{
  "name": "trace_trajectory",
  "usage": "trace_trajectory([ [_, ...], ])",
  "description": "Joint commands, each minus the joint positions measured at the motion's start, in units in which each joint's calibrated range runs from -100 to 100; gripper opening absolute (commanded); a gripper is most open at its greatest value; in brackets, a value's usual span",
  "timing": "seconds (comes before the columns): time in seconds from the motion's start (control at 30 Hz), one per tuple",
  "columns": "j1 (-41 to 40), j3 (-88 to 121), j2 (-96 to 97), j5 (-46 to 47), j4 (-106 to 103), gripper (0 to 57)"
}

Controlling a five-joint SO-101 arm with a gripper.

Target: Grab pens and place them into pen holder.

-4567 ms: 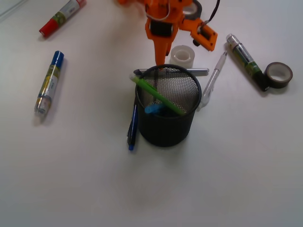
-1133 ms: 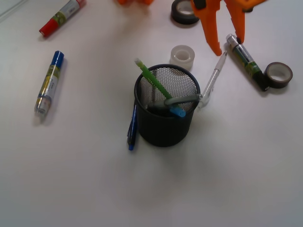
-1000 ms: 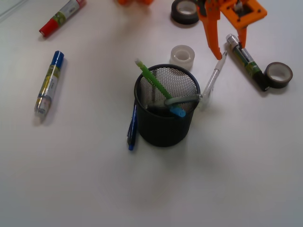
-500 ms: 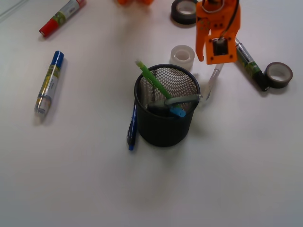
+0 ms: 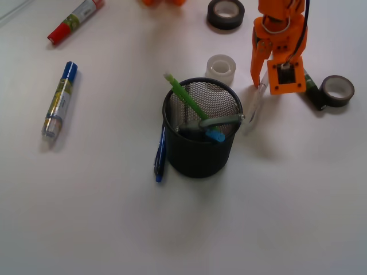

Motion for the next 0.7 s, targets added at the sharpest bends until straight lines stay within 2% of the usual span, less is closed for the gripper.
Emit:
trace_trajectory([
  [0.0, 1.2, -0.9, 3.6, -0.3, -0.2, 16.1],
  [0.1, 1.8, -0.8, 7.4, -0.1, -0.3, 9.8],
  [0.2, 2.8, -1.1, 10.8, 0.7, -0.3, 0.8],
  [0.47, 4.1, -1.3, 14.9, 1.5, -0.8, 0.5],
  [0.67, 4.1, -1.4, 4.2, 1.6, 7.3, 0.5],
])
